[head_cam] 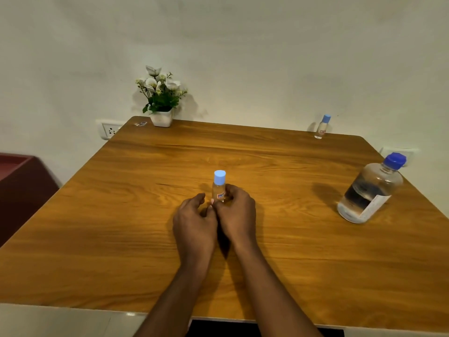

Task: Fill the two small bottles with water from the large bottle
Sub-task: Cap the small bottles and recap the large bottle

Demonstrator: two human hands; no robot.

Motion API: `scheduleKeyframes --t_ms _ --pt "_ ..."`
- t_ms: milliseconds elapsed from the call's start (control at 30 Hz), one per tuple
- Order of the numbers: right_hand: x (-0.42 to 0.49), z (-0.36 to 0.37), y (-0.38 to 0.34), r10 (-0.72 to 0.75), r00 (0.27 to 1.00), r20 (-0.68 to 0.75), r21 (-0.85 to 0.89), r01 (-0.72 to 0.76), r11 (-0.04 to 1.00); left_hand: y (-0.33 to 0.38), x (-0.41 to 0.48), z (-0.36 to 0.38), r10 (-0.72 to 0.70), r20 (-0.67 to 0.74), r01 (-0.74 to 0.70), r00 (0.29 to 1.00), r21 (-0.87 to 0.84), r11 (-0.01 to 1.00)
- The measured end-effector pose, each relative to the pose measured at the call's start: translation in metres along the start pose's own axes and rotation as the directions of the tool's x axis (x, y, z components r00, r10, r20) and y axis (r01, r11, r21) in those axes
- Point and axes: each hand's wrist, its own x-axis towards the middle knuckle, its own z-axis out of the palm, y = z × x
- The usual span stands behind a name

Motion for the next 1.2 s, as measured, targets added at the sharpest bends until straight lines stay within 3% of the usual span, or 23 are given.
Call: scheduleKeyframes --t_ms 167,300,567,767,1200 --pt "0.000 -0.003 0.003 0.003 0.999 -0.052 0.025 -0.001 1.000 0.002 0.002 0.007 0.024 0.024 -0.024 0.999 0.005 1.000" --pt "0.013 -0.022 0.010 0.053 0.983 -0.176 0.083 -0.039 0.996 0.018 0.007 0.034 0.041 0.083 -0.039 0.996 -0.023 0.999" --pt "0.074 -0.075 0.046 0.182 0.894 -0.410 0.088 -0.160 0.983 0.061 0.023 0.121 0.150 0.285 -0.150 0.947 -0.024 0.988" --pt "0.138 -0.090 0.068 0.188 0.844 -0.502 0.054 -0.187 0.981 0.077 0.062 0.188 0.208 0.385 -0.215 0.899 -0.026 0.976" --pt "0.291 -0.090 0.118 0.204 0.729 -0.653 -0.053 -0.313 0.948 0.102 0.155 0.312 0.282 0.439 -0.309 0.853 -0.009 0.951"
